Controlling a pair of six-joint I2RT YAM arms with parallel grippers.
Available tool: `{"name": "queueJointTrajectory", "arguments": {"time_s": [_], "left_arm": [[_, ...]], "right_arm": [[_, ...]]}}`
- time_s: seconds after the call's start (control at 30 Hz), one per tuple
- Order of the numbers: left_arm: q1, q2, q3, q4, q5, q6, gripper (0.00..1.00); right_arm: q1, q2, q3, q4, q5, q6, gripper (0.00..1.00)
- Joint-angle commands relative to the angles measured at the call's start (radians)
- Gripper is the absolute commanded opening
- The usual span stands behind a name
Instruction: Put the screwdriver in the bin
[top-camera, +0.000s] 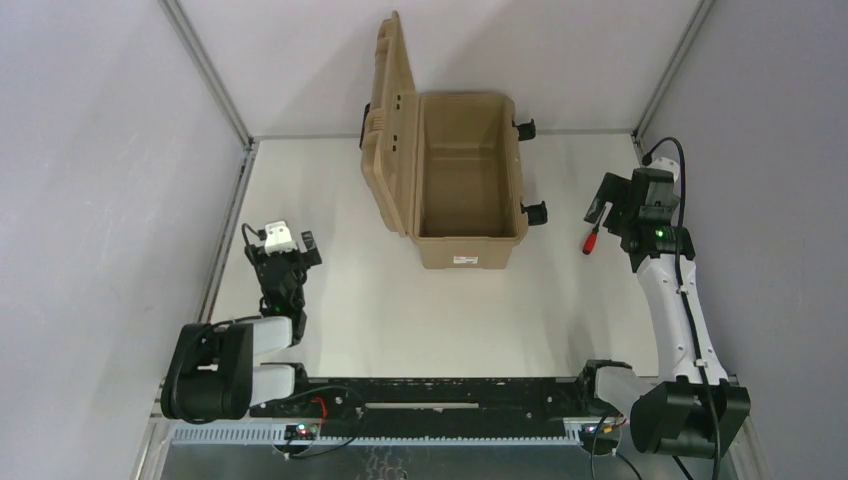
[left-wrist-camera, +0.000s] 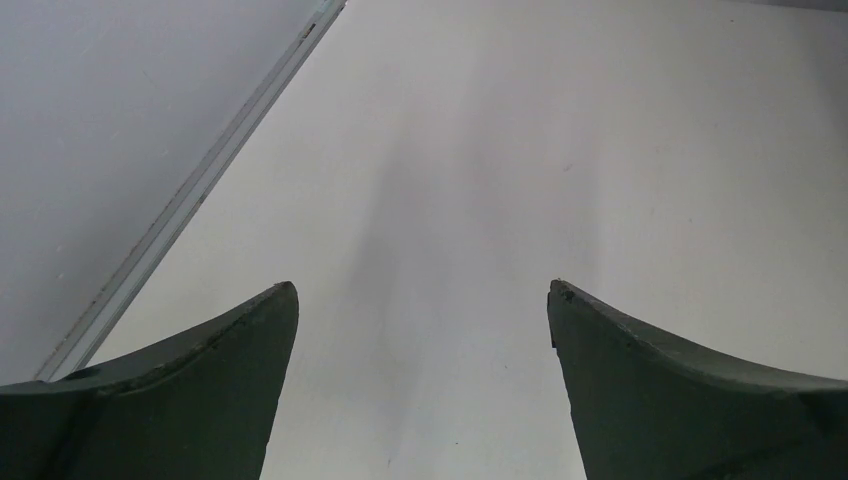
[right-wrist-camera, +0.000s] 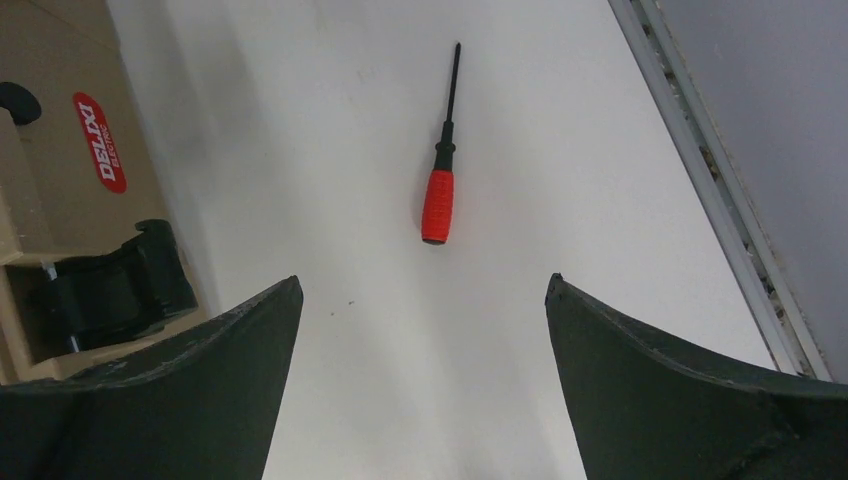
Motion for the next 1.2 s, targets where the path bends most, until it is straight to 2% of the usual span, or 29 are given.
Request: {"name": "queueJointTrajectory", "arguments": {"time_s": [0.0,0.23,0.33,0.57,0.73,0.83,0.9,0.97,1.07,1.17], "left_arm": [[0.007,0.0,0.047,0.059,0.001,-0.001,1.0],[0.007,0.001,0.046,0.059,0.002,-0.001,1.0],[0.007,0.001,0.047,0.058,0.002,-0.001,1.0],[0.007,0.0,0.046,0.059,0.001,0.0,1.0],[0.007,0.0,0.046,0.059,0.001,-0.001,1.0],[0.007,0.001,0.046,0.059,0.001,-0.001,1.0],[0.007,0.001,0.046,0.059,0.001,0.0,1.0],[0.007,0.001,0.047,0.059,0.001,-0.001,1.0],[0.007,0.001,0.047,0.059,0.001,-0.001,1.0],[0.007,0.001,0.046,0.059,0.001,-0.001,1.0]], "right_arm": [[0.0,0.002,0.002,0.041,-0.018,0.004,1.0],[-0.051,0.267,0.026,0.085,-0.119,0.005,1.0],[-0.061,0.398,0.071,0.081,-0.109,0.0,0.99],[-0.064,0.6,0.115,0.124,-0.087,0.002,0.94],[-0.073,0.714,0.155,0.146,-0.085,-0.008,0.86],[-0.081,0.769,0.181,0.131,-0.095,-0.006,0.69],[-0.085,0.788,0.189,0.119,-0.088,0.0,0.54],[-0.092,0.782,0.189,0.114,-0.09,0.008,0.32],[-0.095,0.734,0.2,0.098,-0.092,-0.005,0.15],[-0.091,0.645,0.244,0.05,-0.097,-0.033,0.06]]}}
